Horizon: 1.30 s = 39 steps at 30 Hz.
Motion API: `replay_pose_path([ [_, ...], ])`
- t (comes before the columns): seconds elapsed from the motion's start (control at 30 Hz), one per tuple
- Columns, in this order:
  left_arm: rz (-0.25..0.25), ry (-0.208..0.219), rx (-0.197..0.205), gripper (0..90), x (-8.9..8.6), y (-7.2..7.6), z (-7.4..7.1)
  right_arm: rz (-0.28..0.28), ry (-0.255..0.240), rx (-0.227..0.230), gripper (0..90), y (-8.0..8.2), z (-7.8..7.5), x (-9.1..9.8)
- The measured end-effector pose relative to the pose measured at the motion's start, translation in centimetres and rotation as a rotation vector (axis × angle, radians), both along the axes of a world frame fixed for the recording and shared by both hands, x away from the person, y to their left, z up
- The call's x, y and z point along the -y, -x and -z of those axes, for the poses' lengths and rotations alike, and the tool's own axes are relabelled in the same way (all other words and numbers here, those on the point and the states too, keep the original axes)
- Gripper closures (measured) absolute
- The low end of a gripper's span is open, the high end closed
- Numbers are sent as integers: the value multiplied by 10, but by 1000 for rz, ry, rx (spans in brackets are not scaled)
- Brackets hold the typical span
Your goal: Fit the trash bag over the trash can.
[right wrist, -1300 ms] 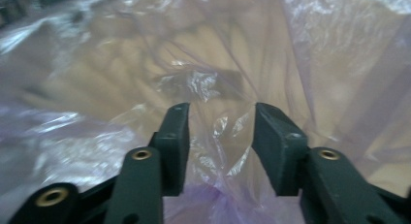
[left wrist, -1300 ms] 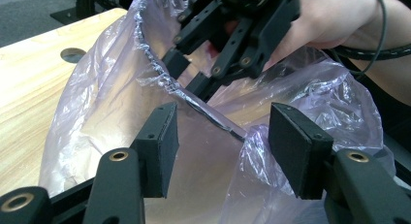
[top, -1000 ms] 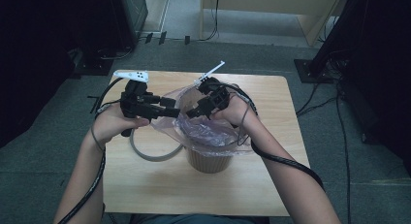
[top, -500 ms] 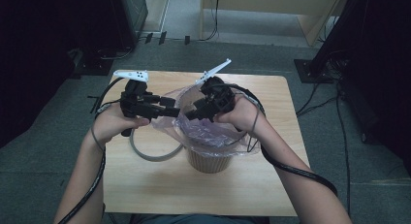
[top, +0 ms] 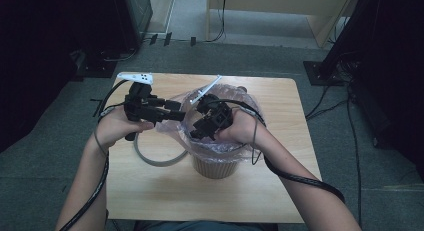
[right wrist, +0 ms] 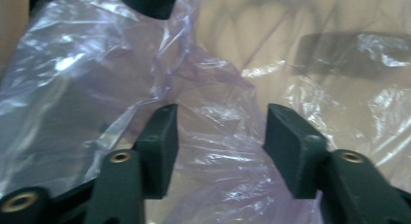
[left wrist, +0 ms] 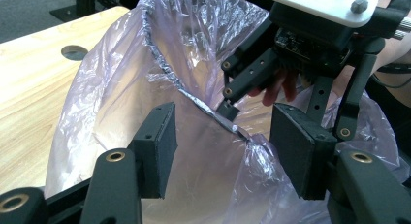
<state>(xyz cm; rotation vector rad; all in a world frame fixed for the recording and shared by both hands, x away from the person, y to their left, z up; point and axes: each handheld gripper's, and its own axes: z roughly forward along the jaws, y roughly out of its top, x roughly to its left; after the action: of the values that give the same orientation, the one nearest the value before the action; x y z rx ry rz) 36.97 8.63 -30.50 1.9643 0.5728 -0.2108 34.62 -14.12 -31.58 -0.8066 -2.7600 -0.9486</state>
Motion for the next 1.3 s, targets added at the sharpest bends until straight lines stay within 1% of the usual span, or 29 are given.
replay_pose_path([
  [0.03,-1,0,1,423,0,0,0,1,2,5,422,0,-1,0],
  [0.07,-1,0,1,423,0,0,0,-2,-6,10,412,-1,-4,2],
  [0.1,-1,-2,4,423,0,0,0,1,-14,20,414,-1,-7,3],
  [0.2,-6,1,7,425,0,0,0,31,-46,73,446,-4,-24,12],
  [0.27,-7,0,16,429,0,1,-1,85,-73,100,455,-10,-37,22],
  [0.3,-7,1,18,432,0,1,-1,103,-80,119,456,-13,-40,25],
  [0.33,-7,1,18,432,0,1,-2,120,-88,128,455,-16,-41,29],
  [0.4,-6,5,16,435,0,1,-2,150,-91,133,440,-21,-40,33],
  [0.47,-9,6,16,435,0,1,-3,175,-81,133,436,-26,-34,35],
  [0.53,-13,5,17,436,-1,0,-3,205,-55,126,420,-31,-28,36],
  [0.57,-16,5,15,435,-2,0,-3,219,-43,127,400,-34,-23,35],
  [0.6,-19,4,12,435,-3,0,-3,226,-38,118,379,-36,-21,35],
  [0.63,-19,1,11,435,-3,0,-3,244,-31,105,325,-40,-16,34],
  [0.67,-20,1,8,435,-4,-1,-3,253,-27,101,286,-41,-13,33],
  [0.7,-22,5,7,432,-4,-1,-2,254,-25,100,251,-43,-10,32],
  [0.73,-25,9,4,433,-5,-2,-2,238,-30,81,250,-44,-7,31],
  [0.77,-27,10,5,432,-6,-2,-2,211,-28,81,255,-46,-5,31],
  [0.87,-32,13,7,432,-7,-2,-3,185,-4,116,257,-46,0,26],
  [0.9,-33,12,7,433,-7,-2,-3,185,9,118,250,-46,2,24],
  [1.0,-35,12,4,433,-8,-1,-5,174,6,106,236,-45,6,22],
  [1.03,-35,14,7,433,-8,0,-6,176,3,109,236,-45,5,22],
  [1.13,-36,17,11,433,-8,1,-8,182,-29,103,236,-44,0,24],
  [1.23,-37,15,20,428,-8,1,-10,172,-34,100,236,-40,-8,25],
  [1.3,-46,16,24,422,-9,2,-11,155,-31,113,236,-37,-14,28],
])
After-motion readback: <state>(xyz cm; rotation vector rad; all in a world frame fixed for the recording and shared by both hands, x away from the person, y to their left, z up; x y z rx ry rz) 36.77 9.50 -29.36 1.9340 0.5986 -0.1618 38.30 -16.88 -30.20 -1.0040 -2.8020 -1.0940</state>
